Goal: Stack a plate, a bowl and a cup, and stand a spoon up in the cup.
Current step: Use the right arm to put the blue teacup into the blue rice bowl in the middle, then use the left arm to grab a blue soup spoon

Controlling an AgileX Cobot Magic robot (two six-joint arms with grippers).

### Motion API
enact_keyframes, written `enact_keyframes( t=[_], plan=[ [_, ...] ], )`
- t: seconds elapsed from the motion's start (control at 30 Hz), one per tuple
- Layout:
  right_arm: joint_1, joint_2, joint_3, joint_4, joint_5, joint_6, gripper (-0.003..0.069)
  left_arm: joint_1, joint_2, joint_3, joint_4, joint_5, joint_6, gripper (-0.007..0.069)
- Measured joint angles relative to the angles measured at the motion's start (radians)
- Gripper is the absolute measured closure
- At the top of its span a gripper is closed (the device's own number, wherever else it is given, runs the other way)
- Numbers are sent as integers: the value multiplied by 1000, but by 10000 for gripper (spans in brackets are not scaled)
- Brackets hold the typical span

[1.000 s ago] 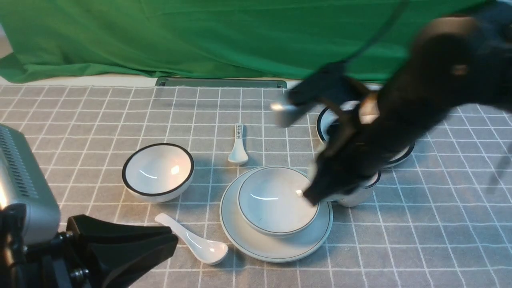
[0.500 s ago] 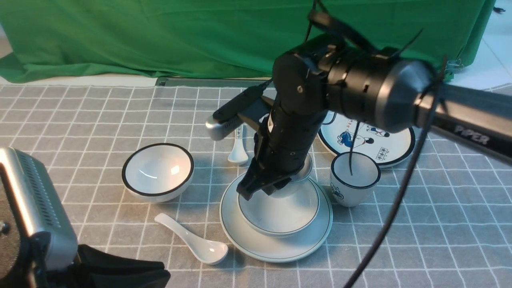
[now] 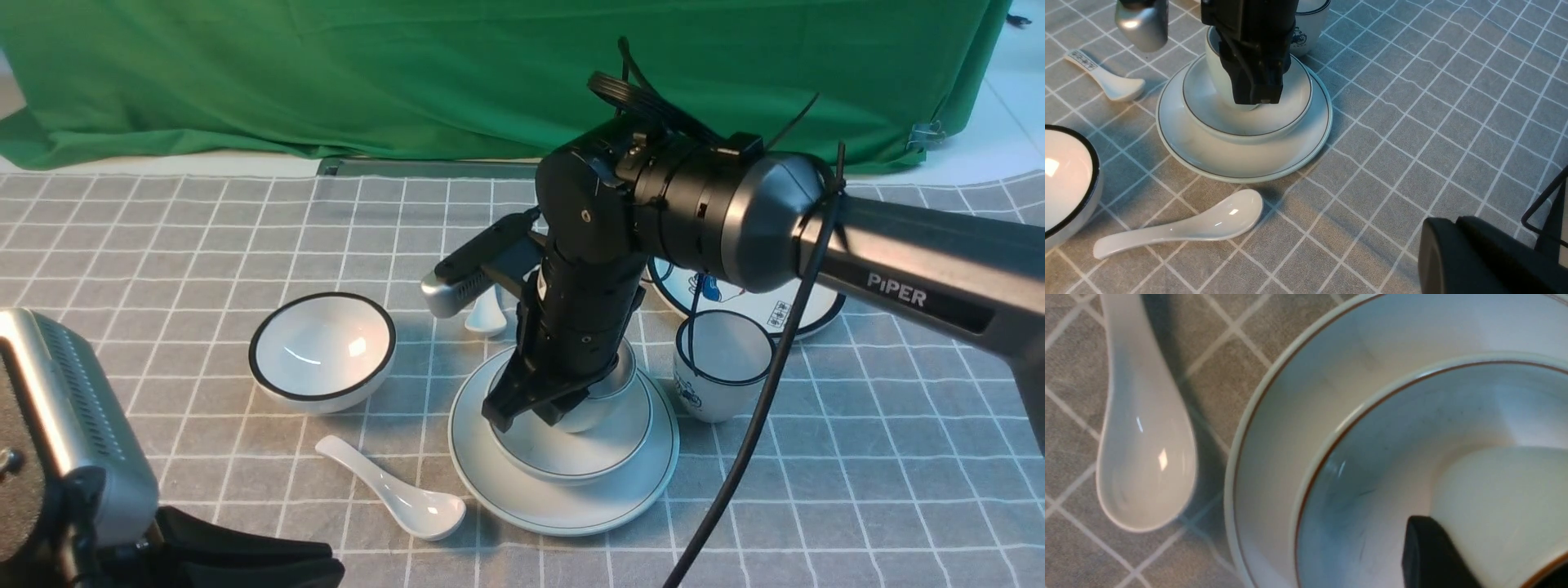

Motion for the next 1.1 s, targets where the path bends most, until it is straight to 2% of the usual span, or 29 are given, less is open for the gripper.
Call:
enact_keyframes(
  t=[0.07,0.17,0.23,0.33,0.4,0.43,0.47,0.5,0.53,0.57,0.67,0.7,0.73,0.8,0.93,1.1],
  plan=[
    [0,1,0,0,0,1,440,0,0,0,0,0,-7,615],
    [1,-4,0,0,0,14,279,0,0,0,0,11,-58,615],
    [1,-8,-4,0,2,20,213,0,0,0,1,16,-81,615],
    [1,-35,-23,0,10,24,81,0,0,0,23,31,-176,615],
    [1,-88,-35,0,33,24,55,0,16,0,55,70,-278,615],
    [1,-100,-36,0,36,24,61,0,18,0,57,70,-278,615],
    [1,-129,-39,0,51,22,89,0,27,0,64,86,-301,615],
    [1,-182,-40,-7,83,14,154,0,69,-3,75,127,-342,615],
    [1,-182,-40,-7,87,13,165,0,74,-5,75,132,-345,615],
    [1,-217,-40,-8,107,6,215,0,96,-10,76,148,-360,615],
    [1,-352,-40,-12,211,-8,471,1,227,-56,76,200,-429,615],
    [1,-359,-40,-12,211,-8,490,2,240,-61,77,200,-433,615],
    [1,-409,-36,-13,212,-9,547,12,293,-81,77,203,-459,615],
    [1,-477,-8,-14,212,-10,577,35,354,-101,78,201,-470,615],
    [1,-585,78,-18,212,-10,580,87,436,-130,74,198,-475,614],
    [1,-808,322,-29,182,-4,573,242,584,-180,29,193,-475,613]
  ],
)
